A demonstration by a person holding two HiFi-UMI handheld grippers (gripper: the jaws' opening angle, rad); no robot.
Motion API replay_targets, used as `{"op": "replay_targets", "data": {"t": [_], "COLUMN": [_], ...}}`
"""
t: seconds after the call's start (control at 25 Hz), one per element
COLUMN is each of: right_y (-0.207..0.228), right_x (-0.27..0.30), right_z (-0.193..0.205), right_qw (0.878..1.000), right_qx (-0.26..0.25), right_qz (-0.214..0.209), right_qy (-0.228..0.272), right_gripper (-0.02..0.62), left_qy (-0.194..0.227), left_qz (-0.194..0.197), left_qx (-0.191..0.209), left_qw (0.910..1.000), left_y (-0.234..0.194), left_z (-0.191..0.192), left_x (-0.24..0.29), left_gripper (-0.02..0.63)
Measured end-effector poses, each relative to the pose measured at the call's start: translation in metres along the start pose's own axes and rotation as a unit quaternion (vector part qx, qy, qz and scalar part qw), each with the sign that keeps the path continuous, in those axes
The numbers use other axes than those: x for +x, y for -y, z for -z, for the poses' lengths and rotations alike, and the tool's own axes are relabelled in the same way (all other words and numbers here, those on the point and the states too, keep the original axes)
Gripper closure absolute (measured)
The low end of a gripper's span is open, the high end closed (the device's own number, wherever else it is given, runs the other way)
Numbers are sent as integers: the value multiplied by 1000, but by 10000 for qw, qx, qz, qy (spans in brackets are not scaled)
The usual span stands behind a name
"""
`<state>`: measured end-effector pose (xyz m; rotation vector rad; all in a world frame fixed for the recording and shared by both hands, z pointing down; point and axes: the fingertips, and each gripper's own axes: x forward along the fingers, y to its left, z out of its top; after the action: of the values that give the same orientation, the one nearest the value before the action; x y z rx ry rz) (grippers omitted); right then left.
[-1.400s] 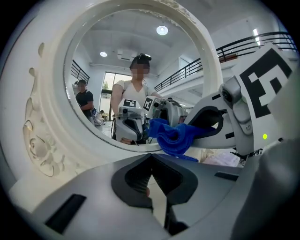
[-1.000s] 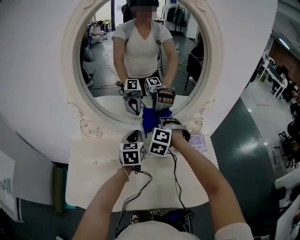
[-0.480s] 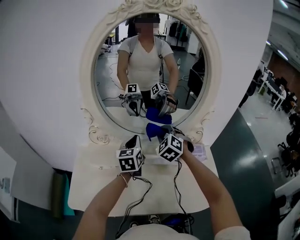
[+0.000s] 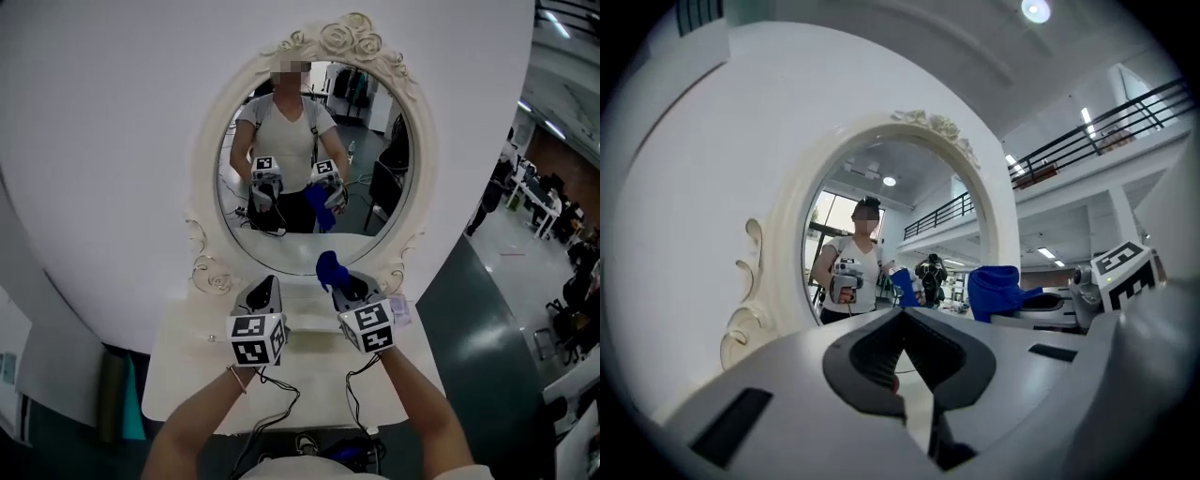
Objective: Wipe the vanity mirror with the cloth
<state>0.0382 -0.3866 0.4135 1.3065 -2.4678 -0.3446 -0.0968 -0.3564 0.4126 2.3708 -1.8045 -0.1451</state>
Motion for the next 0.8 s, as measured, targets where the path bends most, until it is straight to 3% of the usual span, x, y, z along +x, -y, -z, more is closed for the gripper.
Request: {"op": "replay_targets", "data": {"t": [0.12, 0.28, 0.48, 0.64, 0.8], "right_y": [4, 10, 1, -10, -24], "right_x": [-29, -74, -115, -132, -138], "right_z": [-1, 1, 19, 47, 69], "right_qw": [9968, 9818, 9654, 9539, 9512], "right_qx": [681, 1598, 2162, 2557, 2754], "right_qz": [376, 909, 1377, 1550, 1393], "right_qy": [201, 473, 480, 275, 84], "right_gripper": [532, 532, 532, 532, 532], "left_qy": [192, 330, 301, 72, -66], "left_qz": [195, 443, 387, 332, 173], "left_qx": [94, -32, -190, -315, -415], "left_qw": [9996, 9985, 9986, 9989, 9990], "left_y": [13, 25, 34, 44, 48], "left_z": [-17, -22, 3, 34, 53], "left_x": [-27, -59, -84, -94, -100], "left_gripper": [601, 601, 601, 600, 600]}}
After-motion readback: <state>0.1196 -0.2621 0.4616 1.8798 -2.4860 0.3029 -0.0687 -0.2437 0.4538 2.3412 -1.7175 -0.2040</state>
